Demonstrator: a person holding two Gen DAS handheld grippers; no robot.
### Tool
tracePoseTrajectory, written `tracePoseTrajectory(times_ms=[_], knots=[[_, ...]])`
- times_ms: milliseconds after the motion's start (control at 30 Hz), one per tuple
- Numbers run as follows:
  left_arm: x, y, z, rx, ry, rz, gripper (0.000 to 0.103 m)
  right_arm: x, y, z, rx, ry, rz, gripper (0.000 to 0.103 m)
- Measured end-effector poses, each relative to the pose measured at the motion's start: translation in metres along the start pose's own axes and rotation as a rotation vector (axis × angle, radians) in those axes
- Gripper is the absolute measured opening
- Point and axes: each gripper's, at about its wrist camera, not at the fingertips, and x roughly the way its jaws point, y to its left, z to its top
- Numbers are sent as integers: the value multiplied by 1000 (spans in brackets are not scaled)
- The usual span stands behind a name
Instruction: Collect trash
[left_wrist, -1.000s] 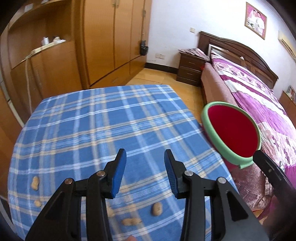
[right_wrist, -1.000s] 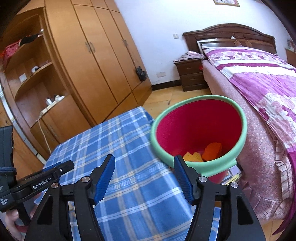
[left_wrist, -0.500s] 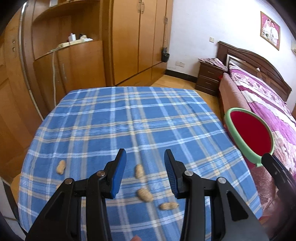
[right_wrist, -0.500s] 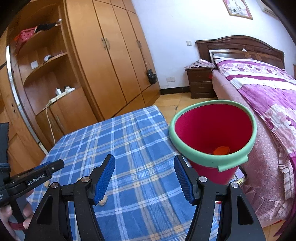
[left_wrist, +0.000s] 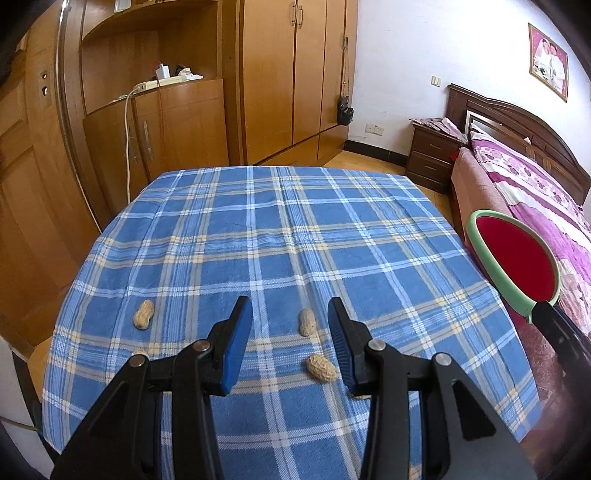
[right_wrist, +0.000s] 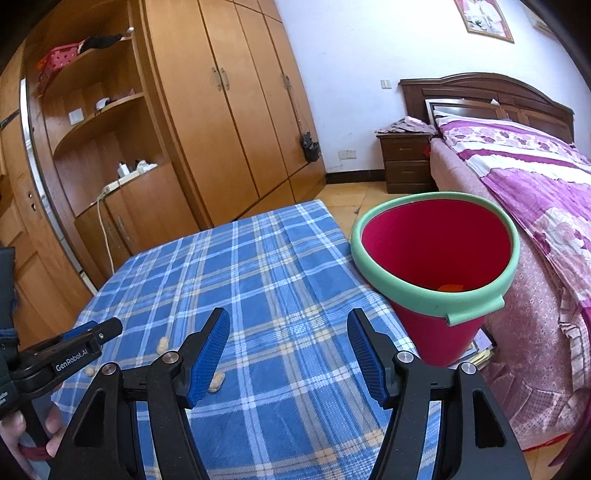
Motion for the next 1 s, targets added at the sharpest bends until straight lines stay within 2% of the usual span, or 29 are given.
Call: tracePoseTrajectory(times_ms=[1000], knots=[[-2,1,1,0,-13,3,43,0,3,-2,0,8,2,68]])
